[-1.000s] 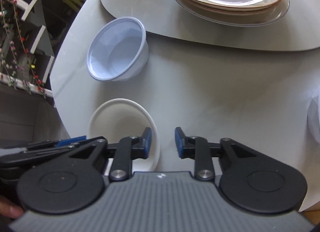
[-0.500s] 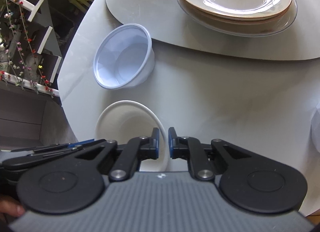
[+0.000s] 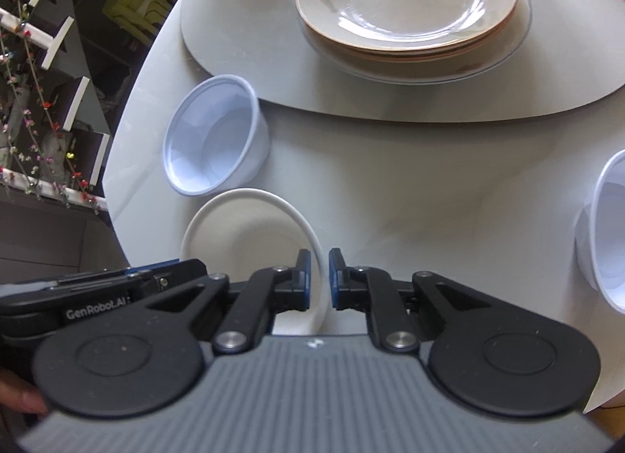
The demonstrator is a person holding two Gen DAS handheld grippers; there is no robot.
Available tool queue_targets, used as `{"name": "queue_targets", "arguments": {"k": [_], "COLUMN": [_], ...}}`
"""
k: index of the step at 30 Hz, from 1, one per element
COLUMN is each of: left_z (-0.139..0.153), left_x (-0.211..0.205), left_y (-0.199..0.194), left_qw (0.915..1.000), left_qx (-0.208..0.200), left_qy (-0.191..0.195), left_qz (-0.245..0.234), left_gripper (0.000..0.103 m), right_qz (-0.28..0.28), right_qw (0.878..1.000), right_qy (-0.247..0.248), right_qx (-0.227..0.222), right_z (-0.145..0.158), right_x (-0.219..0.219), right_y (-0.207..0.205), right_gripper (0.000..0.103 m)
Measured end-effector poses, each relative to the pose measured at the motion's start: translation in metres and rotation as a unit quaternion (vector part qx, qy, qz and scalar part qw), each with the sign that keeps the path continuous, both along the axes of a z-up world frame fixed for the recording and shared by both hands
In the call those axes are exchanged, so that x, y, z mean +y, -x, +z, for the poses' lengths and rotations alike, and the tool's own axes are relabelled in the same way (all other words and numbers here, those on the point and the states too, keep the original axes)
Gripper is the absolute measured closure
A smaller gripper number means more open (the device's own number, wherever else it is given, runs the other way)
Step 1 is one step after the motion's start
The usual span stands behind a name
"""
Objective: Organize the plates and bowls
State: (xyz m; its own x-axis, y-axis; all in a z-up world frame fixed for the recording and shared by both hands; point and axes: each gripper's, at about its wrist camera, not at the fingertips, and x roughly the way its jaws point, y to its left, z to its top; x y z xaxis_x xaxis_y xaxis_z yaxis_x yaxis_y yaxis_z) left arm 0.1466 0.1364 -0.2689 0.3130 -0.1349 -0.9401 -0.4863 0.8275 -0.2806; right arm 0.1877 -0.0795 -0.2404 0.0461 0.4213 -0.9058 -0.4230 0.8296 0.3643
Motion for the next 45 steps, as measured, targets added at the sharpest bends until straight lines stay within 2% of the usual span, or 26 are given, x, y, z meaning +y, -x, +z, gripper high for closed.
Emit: {"name": "queue_targets", "arguments": {"k": [11, 19, 21, 25, 34, 39, 41, 45], "left_z": [-0.012, -0.007, -0.003, 0.015, 0.071, 0.114, 0.129, 0.156], "left_x": [-0.009, -0.007, -0.007, -0.005, -0.008, -0.018, -0.022, -0.03], "left_y": [-0.016, -0.018, -0.019, -0.014, 0.001, 0.012, 0.016, 0.029], "left_qw": [0.9993, 0.9995, 0.9995, 0.9994, 0.9973, 0.9902, 0.9862, 0.9768], "left_qx": [0.01, 0.017, 0.018, 0.003, -0.057, -0.115, -0.135, -0.17], "left_qy": [0.006, 0.008, -0.002, -0.019, -0.023, -0.039, -0.048, -0.073], "left_qz": [-0.035, -0.024, -0.027, -0.03, -0.042, -0.07, -0.083, -0.109], "left_gripper": [0.086, 0.085, 0.081, 0.078, 0.078, 0.078, 0.078, 0.078], "right_qz": [-0.011, -0.01, -0.014, -0.032, -0.046, -0.061, -0.068, -0.077], "right_qw": [1.0, 1.0, 1.0, 0.999, 0.996, 0.991, 0.989, 0.981], "right_qy": [0.02, 0.02, 0.018, 0.017, -0.002, -0.009, -0.022, -0.031], "right_qx": [-0.003, -0.007, -0.011, -0.017, -0.07, -0.117, -0.128, -0.176], "right_z": [-0.007, 0.0, 0.003, 0.012, 0.057, 0.087, 0.098, 0.124], "right_x": [-0.009, -0.011, -0.01, -0.015, -0.028, -0.032, -0.031, -0.03], "right_y": [-0.006, -0.009, -0.008, -0.008, 0.009, 0.024, 0.027, 0.036], "right_gripper": [0.089, 0.088, 0.087, 0.08, 0.079, 0.079, 0.079, 0.079]}}
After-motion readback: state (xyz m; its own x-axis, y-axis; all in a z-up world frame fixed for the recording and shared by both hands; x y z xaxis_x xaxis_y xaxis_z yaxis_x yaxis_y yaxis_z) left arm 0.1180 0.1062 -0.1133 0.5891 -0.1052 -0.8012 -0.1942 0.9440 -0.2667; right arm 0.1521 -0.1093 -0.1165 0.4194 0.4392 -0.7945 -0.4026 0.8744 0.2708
